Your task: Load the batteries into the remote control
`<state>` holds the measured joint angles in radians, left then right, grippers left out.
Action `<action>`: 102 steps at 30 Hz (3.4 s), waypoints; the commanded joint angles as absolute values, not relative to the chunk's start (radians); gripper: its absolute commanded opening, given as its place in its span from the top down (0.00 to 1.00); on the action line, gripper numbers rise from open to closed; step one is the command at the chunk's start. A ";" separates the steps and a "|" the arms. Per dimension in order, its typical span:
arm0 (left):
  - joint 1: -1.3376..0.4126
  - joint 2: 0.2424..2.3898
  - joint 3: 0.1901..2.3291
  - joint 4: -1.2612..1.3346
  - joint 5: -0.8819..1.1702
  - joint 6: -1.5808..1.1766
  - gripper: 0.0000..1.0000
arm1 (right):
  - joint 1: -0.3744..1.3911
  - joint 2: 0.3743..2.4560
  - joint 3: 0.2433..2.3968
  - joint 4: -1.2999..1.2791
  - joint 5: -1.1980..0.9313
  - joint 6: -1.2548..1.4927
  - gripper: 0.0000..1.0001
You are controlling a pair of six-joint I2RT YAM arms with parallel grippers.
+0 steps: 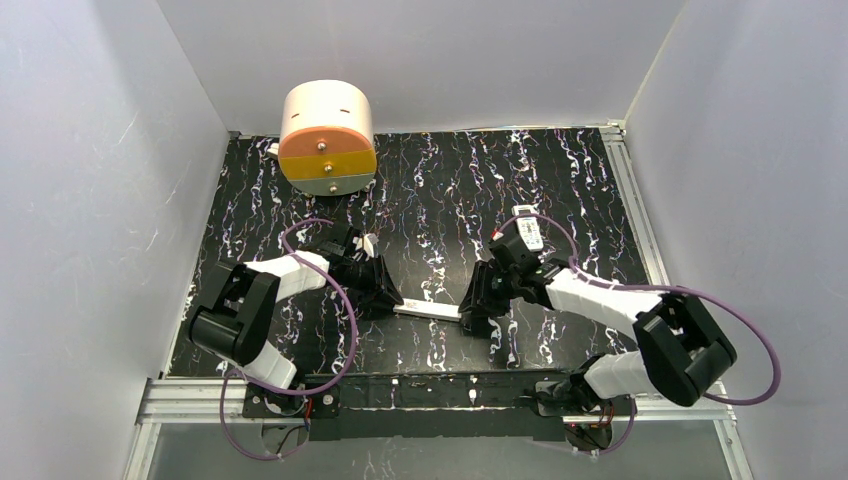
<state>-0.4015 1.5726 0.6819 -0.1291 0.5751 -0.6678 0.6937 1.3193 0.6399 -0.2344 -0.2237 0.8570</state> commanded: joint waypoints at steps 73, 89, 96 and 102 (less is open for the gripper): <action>-0.409 1.108 0.890 -0.623 -0.232 -0.625 0.18 | 0.989 1.565 1.075 -0.332 -0.165 -0.047 0.07; -0.404 0.986 0.878 -0.626 -0.285 -0.646 0.11 | 1.098 1.745 1.121 -0.351 0.050 -0.131 0.34; -0.403 0.957 0.914 -0.650 -0.305 -0.635 0.02 | 1.098 1.767 1.134 -0.326 0.222 -0.059 0.68; -0.403 0.947 0.950 -0.658 -0.276 -0.582 0.01 | 0.992 1.757 1.149 -0.296 0.466 0.126 0.71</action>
<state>-0.4076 0.9756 0.8982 -0.6388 -0.2668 -0.6235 1.0794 1.7695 1.0996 -0.3374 0.2577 -0.0193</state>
